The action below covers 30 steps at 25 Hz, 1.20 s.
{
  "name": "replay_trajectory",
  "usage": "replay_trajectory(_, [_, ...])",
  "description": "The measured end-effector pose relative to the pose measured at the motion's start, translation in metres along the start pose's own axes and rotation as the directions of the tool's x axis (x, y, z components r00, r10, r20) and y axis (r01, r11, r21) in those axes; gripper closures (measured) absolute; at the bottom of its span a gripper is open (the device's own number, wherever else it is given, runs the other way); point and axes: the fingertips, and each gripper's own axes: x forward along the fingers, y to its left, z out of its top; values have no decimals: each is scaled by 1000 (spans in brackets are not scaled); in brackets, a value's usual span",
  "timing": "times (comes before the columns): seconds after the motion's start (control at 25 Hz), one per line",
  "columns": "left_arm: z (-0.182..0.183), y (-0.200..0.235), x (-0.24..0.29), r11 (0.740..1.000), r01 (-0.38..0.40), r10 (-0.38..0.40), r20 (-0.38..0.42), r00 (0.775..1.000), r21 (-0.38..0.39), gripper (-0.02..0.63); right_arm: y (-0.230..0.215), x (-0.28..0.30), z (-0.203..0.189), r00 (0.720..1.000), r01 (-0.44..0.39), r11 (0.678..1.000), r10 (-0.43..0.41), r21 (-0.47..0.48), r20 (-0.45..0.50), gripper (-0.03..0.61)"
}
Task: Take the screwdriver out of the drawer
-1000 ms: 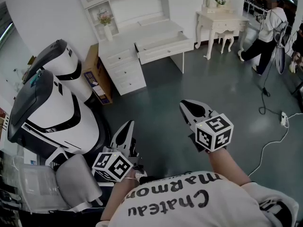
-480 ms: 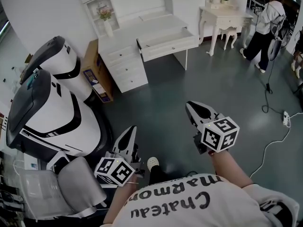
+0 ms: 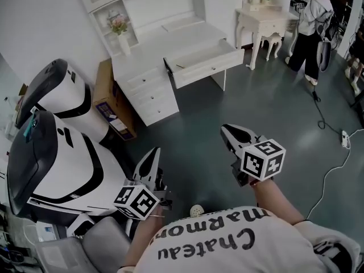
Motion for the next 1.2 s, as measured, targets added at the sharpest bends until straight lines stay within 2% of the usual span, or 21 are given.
replay_trajectory(0.28, [51, 54, 39, 997, 55, -56, 4, 998, 58, 591, 13, 74, 31, 998, 9, 1000, -8, -12, 55, 541])
replay_trajectory(0.36, [52, 65, 48, 995, 84, -85, 7, 996, 56, 591, 12, 89, 28, 999, 19, 1000, -18, -18, 49, 541])
replay_trajectory(0.48, [38, 79, 60, 995, 101, -100, -30, 995, 25, 591, 6, 108, 8, 999, 42, 999, -42, -7, -17, 541])
replay_trajectory(0.64, [17, 101, 77, 996, 88, -88, -100, 991, -8, 591, -6, 131, -10, 995, 58, 998, -55, 30, -89, 541])
replay_trajectory(0.84, [12, 132, 102, 997, 75, -78, -113, 991, -35, 591, -24, 175, -20, 990, 59, 998, -54, 33, -133, 541])
replay_trajectory(1.2, [42, 190, 200, 999, 6, -9, -77, 997, -48, 591, -88, 280, 22, 984, 1, 999, 6, 36, -178, 541])
